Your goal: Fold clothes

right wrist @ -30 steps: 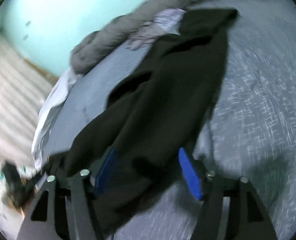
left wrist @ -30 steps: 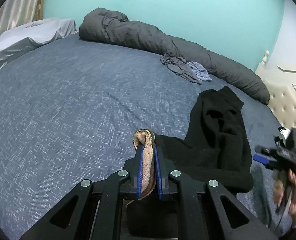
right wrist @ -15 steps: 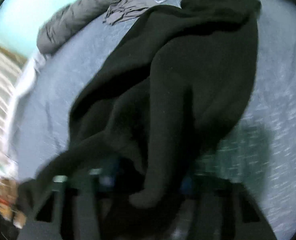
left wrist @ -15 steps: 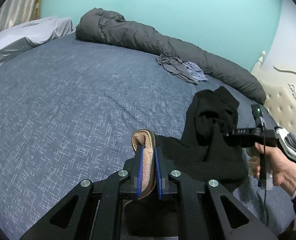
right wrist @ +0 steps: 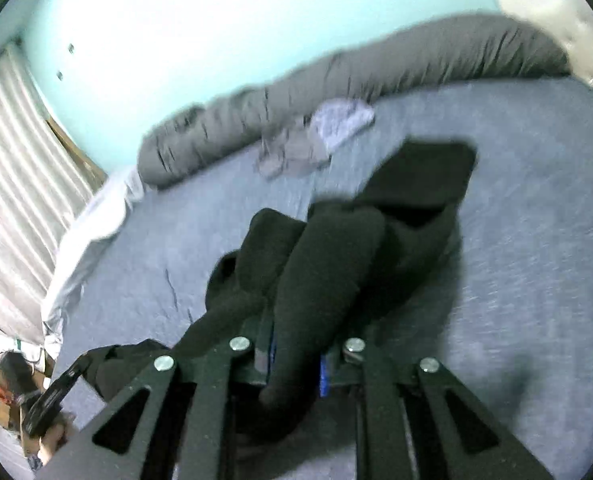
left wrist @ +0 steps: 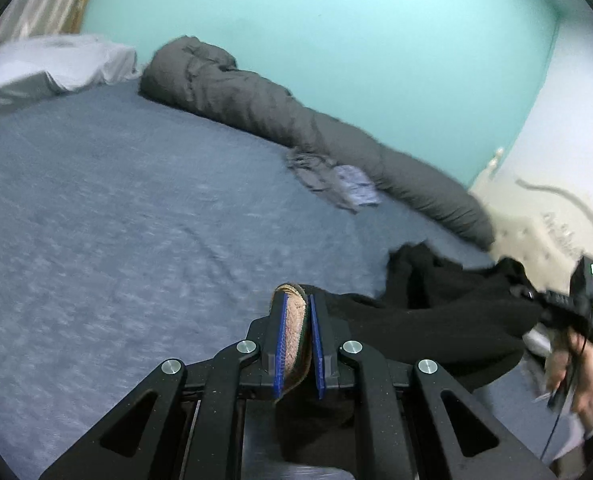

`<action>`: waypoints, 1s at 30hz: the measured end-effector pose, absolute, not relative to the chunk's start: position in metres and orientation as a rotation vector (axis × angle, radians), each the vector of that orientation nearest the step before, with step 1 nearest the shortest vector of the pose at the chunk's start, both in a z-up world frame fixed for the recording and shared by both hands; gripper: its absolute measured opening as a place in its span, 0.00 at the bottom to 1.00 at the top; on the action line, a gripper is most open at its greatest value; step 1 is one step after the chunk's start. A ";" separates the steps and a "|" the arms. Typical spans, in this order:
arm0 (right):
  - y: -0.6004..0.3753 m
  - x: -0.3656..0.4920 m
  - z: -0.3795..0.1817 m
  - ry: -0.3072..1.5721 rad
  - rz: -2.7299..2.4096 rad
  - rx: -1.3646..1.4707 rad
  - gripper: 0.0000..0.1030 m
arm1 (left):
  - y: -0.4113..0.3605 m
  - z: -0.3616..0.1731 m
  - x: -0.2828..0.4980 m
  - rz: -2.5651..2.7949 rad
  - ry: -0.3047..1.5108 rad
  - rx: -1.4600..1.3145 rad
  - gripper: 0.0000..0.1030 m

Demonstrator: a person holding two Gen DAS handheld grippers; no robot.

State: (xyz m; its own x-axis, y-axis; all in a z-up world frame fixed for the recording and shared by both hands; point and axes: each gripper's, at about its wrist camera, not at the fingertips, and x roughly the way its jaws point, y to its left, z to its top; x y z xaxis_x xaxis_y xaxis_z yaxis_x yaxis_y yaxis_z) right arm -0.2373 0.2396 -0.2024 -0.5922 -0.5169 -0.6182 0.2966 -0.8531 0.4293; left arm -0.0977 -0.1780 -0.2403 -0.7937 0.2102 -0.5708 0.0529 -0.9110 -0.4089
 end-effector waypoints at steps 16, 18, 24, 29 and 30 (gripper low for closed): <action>0.295 -0.176 -0.286 -0.390 -2.624 1.281 0.47 | -0.175 -0.264 -0.105 2.883 -0.572 -1.156 0.40; 0.302 -0.171 -0.270 -0.396 -2.707 1.203 0.47 | -0.172 -0.254 -0.099 2.912 -0.542 -1.117 0.40; 0.285 -0.169 -0.237 -0.364 -2.811 1.008 0.47 | -0.133 -0.241 -0.097 2.921 -0.317 -1.076 0.40; 0.261 -0.171 -0.257 -0.344 -2.701 1.051 0.47 | -0.088 -0.257 -0.111 2.885 -0.069 -1.143 0.40; 0.256 -0.172 -0.261 -0.340 -2.679 1.060 0.47 | -0.081 -0.263 -0.114 2.881 -0.013 -1.168 0.40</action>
State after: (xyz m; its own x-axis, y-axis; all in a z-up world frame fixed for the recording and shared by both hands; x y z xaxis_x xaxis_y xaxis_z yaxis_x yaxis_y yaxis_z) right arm -0.1719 0.2559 -0.2613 -0.7081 -0.3049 -0.6369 0.1360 -0.9440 0.3007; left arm -0.1140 -0.0807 -0.2628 -0.7172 0.0339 -0.6961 -0.0278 -0.9994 -0.0200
